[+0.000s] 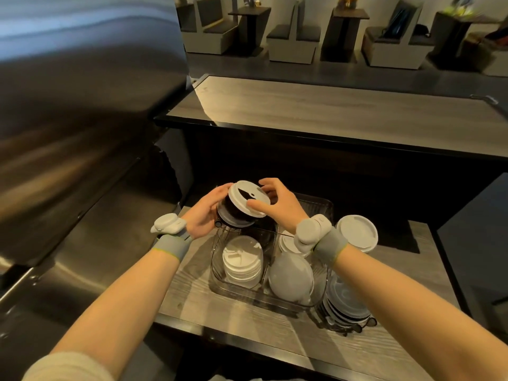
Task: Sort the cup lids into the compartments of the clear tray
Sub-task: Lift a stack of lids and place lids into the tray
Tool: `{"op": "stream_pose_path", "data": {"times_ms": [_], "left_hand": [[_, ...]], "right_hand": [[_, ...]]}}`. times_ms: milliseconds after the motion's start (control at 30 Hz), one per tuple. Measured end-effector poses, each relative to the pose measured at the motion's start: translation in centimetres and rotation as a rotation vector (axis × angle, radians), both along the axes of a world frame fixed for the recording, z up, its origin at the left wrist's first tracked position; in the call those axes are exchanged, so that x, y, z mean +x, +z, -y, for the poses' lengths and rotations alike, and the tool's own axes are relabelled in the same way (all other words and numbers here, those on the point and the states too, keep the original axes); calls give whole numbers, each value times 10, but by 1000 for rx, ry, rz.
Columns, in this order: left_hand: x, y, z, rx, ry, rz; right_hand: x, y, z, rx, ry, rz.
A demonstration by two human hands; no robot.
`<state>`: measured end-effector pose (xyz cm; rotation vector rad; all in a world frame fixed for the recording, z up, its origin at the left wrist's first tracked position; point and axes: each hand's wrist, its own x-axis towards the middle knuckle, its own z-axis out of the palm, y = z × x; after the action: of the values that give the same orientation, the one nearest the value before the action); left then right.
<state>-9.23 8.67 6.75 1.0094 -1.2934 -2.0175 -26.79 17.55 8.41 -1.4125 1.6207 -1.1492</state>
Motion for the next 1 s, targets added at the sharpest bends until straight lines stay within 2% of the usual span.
{"op": "stream_pose_path", "data": {"times_ms": [167, 300, 467, 533, 667, 733, 800, 900, 1000], "left_hand": [[8, -6, 8, 24, 112, -10], [17, -8, 17, 53, 204, -36], [31, -10, 21, 45, 280, -18], [35, -9, 22, 32, 313, -6], [36, -9, 21, 44, 330, -25], [35, -8, 20, 41, 307, -18], [33, -8, 18, 41, 289, -9], [32, -7, 17, 32, 261, 12], [29, -6, 16, 3, 202, 38]], "right_hand": [[7, 2, -7, -116, 41, -104], [11, 1, -20, -203, 256, -364], [18, -15, -33, -228, 382, -484], [20, -26, -34, -177, 440, -551], [18, -45, -27, 74, 485, -826], [18, -50, -24, 161, 495, -890], [20, -49, -23, 156, 482, -894], [21, -38, -20, -81, 303, -842], [22, -18, -7, -223, 82, -569]]}}
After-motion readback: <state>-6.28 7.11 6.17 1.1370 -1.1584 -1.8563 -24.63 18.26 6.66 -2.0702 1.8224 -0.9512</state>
